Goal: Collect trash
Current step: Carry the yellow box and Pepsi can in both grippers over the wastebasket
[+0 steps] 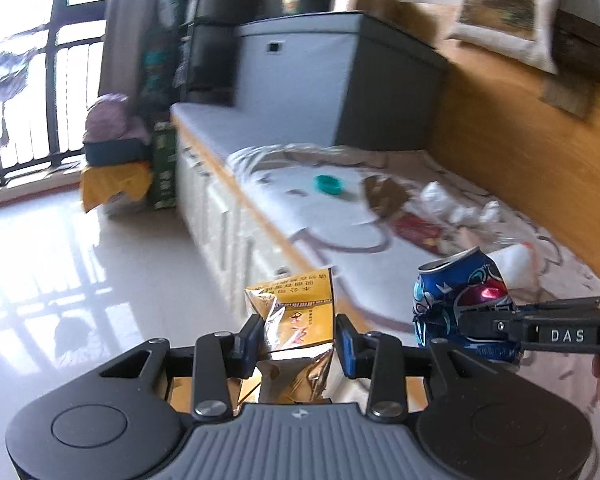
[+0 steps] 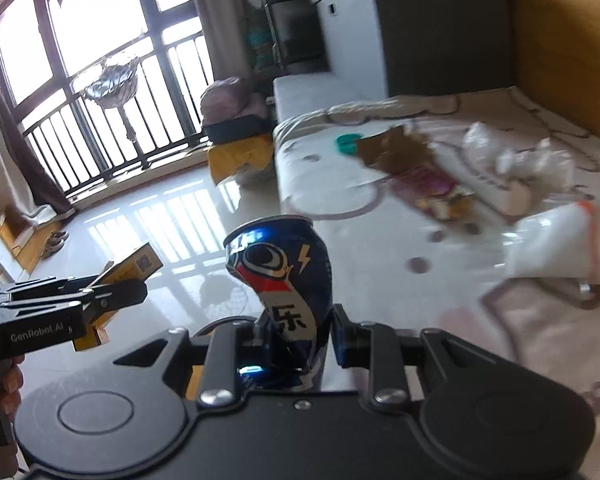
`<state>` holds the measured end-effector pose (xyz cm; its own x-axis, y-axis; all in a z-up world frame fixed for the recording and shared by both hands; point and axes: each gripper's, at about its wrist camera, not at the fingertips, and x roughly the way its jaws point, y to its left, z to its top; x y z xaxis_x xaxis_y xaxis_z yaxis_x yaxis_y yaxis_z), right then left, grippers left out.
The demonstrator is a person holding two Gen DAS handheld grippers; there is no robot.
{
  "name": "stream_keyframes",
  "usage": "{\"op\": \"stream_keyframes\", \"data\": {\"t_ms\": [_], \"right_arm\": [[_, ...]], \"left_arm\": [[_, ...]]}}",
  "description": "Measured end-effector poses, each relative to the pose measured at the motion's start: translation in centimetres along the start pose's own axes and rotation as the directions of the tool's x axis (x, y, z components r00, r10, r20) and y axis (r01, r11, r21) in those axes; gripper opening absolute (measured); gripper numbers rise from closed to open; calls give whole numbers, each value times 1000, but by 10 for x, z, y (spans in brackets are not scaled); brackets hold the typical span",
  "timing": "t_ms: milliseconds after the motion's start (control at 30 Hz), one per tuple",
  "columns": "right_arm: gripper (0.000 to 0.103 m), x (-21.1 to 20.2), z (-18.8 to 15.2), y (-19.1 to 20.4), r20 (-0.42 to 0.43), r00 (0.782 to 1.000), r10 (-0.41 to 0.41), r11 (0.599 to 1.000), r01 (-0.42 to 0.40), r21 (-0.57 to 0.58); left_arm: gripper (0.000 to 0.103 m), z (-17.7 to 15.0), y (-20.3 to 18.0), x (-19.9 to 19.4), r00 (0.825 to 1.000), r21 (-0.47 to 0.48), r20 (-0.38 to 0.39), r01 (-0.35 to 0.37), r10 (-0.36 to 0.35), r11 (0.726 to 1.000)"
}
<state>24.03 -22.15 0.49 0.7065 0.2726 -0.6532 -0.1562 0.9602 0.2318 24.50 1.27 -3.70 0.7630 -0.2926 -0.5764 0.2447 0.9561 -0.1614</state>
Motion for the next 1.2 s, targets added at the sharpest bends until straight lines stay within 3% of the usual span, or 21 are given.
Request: {"op": "stream_keyframes", "data": {"t_ms": [333, 633, 967, 1200], "right_arm": [[28, 81, -19, 58, -115, 993, 20, 998, -26, -51], [29, 164, -44, 86, -217, 976, 0, 998, -14, -63], [29, 269, -78, 84, -355, 934, -46, 999, 52, 6], [29, 313, -99, 84, -419, 906, -50, 997, 71, 34]], "left_arm": [[39, -34, 70, 30, 989, -80, -104, -109, 101, 991], [39, -79, 129, 74, 969, -179, -202, -177, 140, 968], [39, -132, 161, 140, 948, -269, -299, -190, 106, 944], [39, -153, 172, 185, 932, -297, -351, -205, 93, 933]]}}
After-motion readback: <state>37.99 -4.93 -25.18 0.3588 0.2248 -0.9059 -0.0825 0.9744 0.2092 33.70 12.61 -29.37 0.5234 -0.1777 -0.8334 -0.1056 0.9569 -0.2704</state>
